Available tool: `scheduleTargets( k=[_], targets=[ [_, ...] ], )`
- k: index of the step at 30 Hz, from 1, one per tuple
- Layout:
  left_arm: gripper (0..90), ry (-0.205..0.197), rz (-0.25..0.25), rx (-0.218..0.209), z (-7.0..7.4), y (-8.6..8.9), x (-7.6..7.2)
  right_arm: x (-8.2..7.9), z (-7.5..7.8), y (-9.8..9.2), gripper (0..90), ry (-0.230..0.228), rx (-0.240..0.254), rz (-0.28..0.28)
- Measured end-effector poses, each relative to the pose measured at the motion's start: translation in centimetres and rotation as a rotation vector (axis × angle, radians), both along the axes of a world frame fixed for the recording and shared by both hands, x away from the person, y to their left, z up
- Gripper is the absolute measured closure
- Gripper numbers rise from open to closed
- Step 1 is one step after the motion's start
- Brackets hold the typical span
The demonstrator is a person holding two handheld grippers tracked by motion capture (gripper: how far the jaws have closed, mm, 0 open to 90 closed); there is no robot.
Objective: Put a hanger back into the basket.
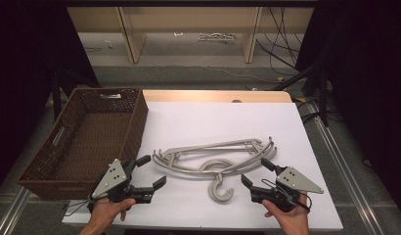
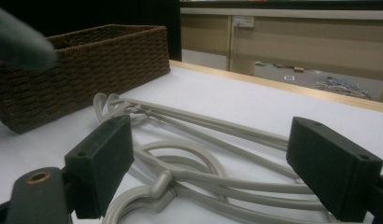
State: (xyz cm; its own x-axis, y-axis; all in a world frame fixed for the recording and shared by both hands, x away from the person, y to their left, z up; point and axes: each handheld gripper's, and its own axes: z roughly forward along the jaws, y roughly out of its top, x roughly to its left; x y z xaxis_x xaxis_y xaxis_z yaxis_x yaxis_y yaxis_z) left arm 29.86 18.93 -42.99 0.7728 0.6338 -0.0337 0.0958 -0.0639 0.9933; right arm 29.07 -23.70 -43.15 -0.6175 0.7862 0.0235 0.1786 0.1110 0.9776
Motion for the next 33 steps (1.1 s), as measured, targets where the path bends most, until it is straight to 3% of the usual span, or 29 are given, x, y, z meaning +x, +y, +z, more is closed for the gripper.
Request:
scheduleTargets(
  k=[4, 12, 16, 22, 23, 25, 29, 33],
  targets=[
    [15.7, 0.005, -0.002, -0.001, 0.0, 0.0, 0.0, -0.1, 0.1, -0.1, 15.7, 0.024, -0.021, -0.001],
    [15.6, 0.014, -0.011, 0.005, -0.1, -0.1, 0.0, 0.1, 0.1, 0.2, 15.6, -0.004, -0.017, 0.018],
    [15.6, 0.016, -0.014, 0.007, -0.1, -0.2, 0.0, 0.4, 0.2, 0.3, 15.7, -0.007, -0.061, 0.044],
    [15.6, 0.015, -0.020, 0.021, -0.2, -0.3, 0.0, 1.9, 0.2, 0.6, 18.5, -0.040, -0.209, 0.103],
    [15.6, 0.014, -0.022, 0.023, -0.2, -0.3, 0.0, 2.1, 0.2, 0.5, 20.1, -0.015, -0.237, 0.121],
    [15.6, 0.018, -0.025, 0.027, -0.2, -0.4, 0.0, 2.9, 0.0, 0.7, 22.9, -0.018, -0.252, 0.140],
    [15.6, 0.023, -0.029, 0.032, -0.2, -0.4, 0.0, 4.9, -0.7, 0.9, 27.7, 0.064, -0.376, 0.159],
    [15.6, 0.021, -0.036, 0.027, -0.3, -0.5, 0.0, 5.9, -0.7, 1.0, 31.2, 0.092, -0.435, 0.202]
  ],
)
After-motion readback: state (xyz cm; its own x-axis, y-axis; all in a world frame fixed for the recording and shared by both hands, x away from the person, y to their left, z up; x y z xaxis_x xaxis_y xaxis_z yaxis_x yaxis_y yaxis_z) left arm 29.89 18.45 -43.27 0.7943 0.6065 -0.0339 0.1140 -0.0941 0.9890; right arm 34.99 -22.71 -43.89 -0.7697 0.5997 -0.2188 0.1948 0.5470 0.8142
